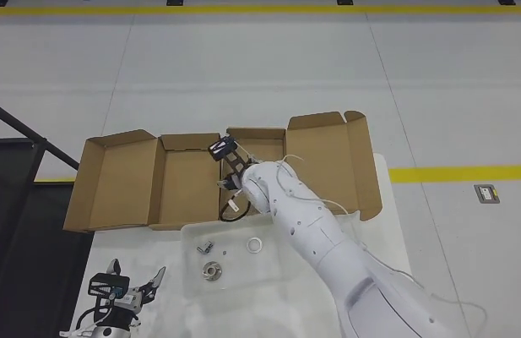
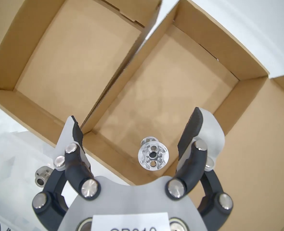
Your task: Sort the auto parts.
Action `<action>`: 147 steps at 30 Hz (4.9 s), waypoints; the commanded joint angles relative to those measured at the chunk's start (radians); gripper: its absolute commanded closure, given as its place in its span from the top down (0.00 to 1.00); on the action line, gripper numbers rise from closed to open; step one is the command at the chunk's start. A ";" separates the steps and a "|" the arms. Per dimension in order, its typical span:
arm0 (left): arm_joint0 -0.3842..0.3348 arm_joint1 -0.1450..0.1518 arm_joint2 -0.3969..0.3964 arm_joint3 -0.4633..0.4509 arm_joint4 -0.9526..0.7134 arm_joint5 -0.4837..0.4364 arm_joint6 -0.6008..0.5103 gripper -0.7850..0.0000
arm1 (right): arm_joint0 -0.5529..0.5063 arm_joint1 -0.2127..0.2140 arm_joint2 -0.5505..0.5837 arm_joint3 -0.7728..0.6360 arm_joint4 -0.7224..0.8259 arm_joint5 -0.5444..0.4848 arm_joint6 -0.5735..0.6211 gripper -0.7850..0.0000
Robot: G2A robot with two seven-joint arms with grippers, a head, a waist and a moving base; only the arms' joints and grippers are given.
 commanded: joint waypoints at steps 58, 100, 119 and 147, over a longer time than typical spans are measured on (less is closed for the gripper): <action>0.000 0.000 0.000 0.000 0.000 0.000 0.000 1.00 | -0.327 0.090 0.042 -0.354 -0.259 -0.046 0.569 0.36; 0.000 0.000 0.000 0.000 0.000 0.000 0.000 1.00 | -0.258 0.004 0.029 -0.103 -0.228 -0.047 0.468 0.30; 0.000 0.000 0.000 0.000 0.000 0.000 0.000 1.00 | -0.251 0.009 0.060 -0.168 -0.233 -0.132 0.389 0.00; 0.000 0.000 0.000 0.000 0.000 0.000 0.000 1.00 | -0.136 0.038 0.226 -0.258 -0.116 0.040 0.213 0.00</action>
